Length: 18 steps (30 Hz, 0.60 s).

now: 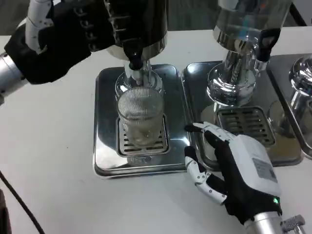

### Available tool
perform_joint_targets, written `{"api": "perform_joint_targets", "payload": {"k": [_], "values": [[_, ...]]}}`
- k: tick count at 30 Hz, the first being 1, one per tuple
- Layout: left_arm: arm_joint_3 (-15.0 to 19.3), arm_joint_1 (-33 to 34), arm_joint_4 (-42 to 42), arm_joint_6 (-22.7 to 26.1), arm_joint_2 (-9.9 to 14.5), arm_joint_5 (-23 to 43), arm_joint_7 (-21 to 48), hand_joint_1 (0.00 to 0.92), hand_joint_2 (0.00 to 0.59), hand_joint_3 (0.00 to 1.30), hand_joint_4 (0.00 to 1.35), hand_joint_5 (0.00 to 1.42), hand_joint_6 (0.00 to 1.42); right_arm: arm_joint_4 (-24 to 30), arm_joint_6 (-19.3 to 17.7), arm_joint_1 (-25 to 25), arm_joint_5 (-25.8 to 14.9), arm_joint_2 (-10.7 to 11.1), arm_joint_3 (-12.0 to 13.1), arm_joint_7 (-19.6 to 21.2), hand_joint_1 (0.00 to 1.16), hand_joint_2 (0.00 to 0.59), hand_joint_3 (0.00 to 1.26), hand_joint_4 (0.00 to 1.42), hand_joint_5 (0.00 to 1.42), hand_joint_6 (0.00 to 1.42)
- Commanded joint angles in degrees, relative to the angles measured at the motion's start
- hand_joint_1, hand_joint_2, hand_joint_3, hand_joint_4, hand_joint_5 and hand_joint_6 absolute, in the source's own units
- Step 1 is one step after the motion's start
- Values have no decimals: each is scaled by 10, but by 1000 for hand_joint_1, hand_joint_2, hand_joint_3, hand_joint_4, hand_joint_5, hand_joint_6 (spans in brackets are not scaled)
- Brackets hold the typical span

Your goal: Grasp the cup under the faucet to collect the drink, then remove the cup.

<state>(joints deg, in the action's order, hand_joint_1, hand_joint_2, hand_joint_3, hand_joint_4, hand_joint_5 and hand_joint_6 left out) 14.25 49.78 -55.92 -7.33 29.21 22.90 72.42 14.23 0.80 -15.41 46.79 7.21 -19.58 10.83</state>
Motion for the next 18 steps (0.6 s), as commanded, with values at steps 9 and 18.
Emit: {"api": "perform_joint_targets", "payload": {"k": [9, 18], "values": [[-19, -11, -10, -65, -41, -37, -30, 0, 53, 255, 138, 182, 155, 7, 10, -8, -6, -9, -3, 6, 357, 465, 322, 210, 204, 178], [-25, -17, -19, -88, -52, -46, -32, 0, 53, 255, 137, 179, 136, 10, 13, -11, -10, -8, -1, 6, 351, 462, 325, 210, 206, 178]]}}
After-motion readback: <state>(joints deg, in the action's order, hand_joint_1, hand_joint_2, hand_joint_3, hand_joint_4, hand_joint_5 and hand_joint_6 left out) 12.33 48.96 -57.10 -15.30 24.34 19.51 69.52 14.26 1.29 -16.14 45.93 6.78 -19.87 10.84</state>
